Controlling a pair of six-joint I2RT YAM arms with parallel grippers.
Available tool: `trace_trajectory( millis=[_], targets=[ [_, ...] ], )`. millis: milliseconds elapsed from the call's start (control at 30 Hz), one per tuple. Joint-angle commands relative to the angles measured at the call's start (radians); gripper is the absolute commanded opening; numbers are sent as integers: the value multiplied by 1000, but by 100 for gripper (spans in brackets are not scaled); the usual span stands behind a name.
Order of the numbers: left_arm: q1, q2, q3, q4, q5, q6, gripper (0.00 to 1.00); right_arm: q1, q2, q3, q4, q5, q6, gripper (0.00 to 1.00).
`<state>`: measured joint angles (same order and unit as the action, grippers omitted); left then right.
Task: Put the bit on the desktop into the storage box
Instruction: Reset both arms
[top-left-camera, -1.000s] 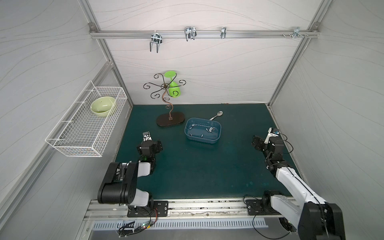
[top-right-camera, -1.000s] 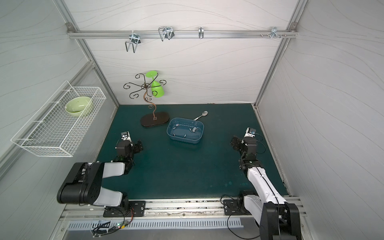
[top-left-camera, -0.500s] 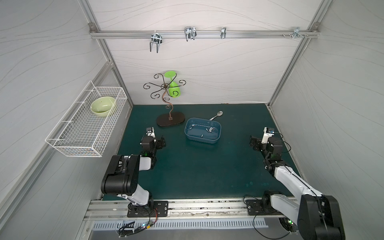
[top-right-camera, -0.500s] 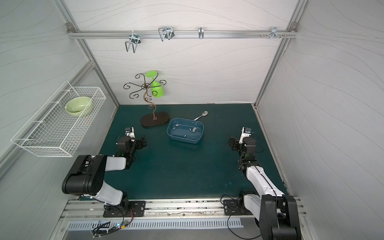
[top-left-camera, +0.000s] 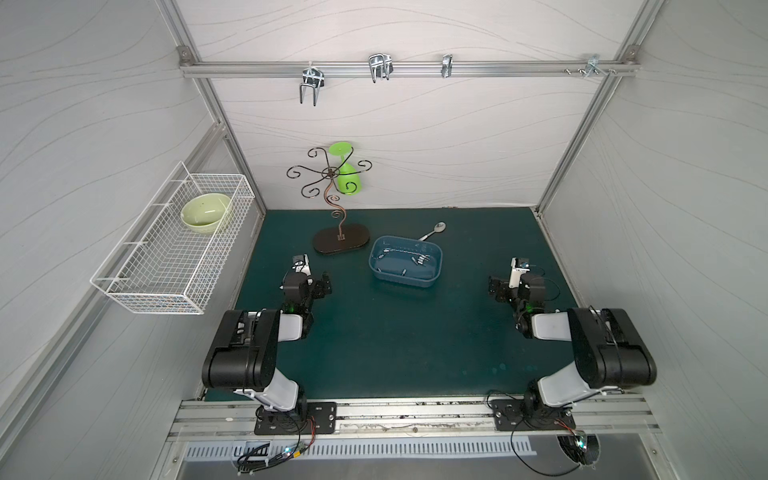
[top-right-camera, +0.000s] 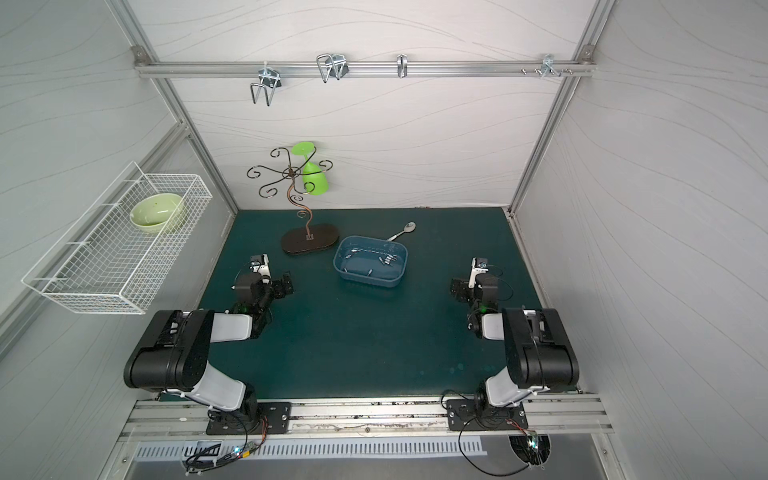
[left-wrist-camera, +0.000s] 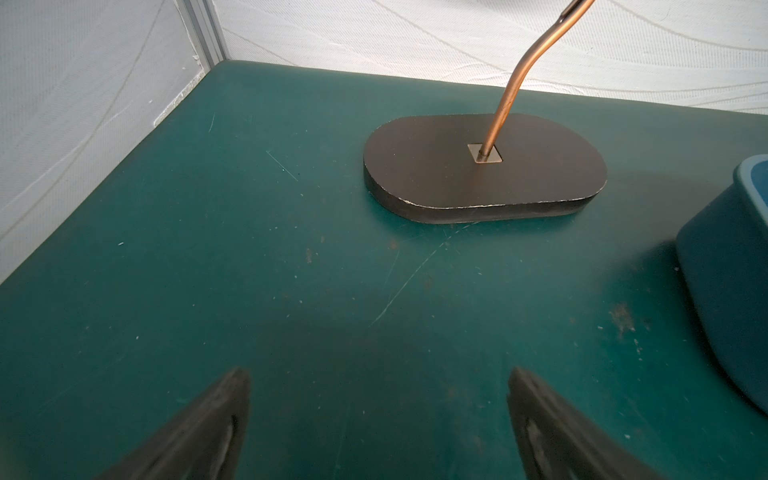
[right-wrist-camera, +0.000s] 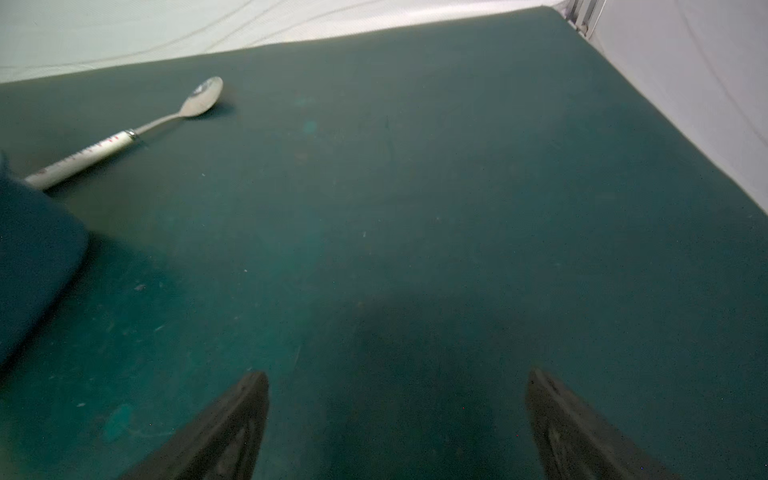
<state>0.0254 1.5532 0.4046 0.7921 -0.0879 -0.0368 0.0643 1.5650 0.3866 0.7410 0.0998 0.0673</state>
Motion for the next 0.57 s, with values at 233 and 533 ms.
trace_trajectory(
  millis=[233,533],
  targets=[
    [2,-2,20,32,14,7,100,40,0,51,48,43,-45,99],
    [2,-1,19,33,14,6,100,40,0,51,53,44,-46,99]
  ],
)
